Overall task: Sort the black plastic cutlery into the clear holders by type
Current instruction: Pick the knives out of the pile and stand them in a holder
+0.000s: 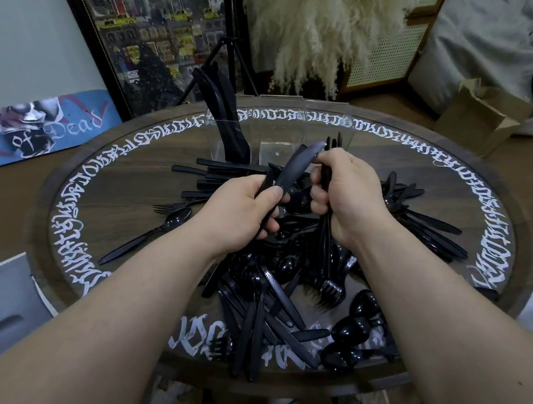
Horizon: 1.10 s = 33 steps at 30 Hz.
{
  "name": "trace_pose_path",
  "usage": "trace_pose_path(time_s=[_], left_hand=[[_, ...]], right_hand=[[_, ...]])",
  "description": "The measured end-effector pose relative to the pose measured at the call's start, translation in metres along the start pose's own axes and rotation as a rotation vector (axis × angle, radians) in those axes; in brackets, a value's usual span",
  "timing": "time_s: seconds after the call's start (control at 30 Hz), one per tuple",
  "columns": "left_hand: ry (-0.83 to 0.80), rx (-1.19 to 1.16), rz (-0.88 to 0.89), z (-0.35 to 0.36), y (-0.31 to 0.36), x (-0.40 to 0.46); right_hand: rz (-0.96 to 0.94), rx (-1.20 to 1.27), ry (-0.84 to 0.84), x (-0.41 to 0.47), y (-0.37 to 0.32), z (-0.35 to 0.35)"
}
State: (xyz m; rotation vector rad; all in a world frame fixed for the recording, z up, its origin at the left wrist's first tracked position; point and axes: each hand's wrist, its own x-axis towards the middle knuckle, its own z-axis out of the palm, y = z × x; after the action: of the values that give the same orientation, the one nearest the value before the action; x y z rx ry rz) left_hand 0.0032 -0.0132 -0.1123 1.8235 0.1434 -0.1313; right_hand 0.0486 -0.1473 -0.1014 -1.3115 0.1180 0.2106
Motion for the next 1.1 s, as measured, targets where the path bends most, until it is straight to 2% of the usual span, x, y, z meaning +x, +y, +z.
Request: trace_pose_path(time_s=[0.2,0.4,0.57,0.77,0.97,1.1], left_hand=[[-0.039,-0.028,-0.012,0.000,0.000,-0.003],[0.037,-0.085,-0.043,-0.003,0.000,0.000],[0.030,-0.057,-0.023,-0.002,-0.001,-0.001],[0.054,-0.030,-0.021,-0.006,0.001,-0.001],[0.243,-0.119,-0.056,-0.016,-0.001,0.006],[0.218,-0.164,-0.081,-0.015,-0.002,0.005]], right_hand=[[-0.068,-0.089,0.004,0.001,0.004,-0.003],[-0.085,-0.071,0.125,0.000,-0.002,-0.005],[-0.123,-0.193,0.119,0.001,0.002,-0.004],[-0.106,-0.246,0.005,0.001,0.003,-0.006],[-0.050,-0.282,-0.026,0.002,0.004,-0.008],[-0.039,-0.325,-0.059,-0.001,0.007,-0.005]])
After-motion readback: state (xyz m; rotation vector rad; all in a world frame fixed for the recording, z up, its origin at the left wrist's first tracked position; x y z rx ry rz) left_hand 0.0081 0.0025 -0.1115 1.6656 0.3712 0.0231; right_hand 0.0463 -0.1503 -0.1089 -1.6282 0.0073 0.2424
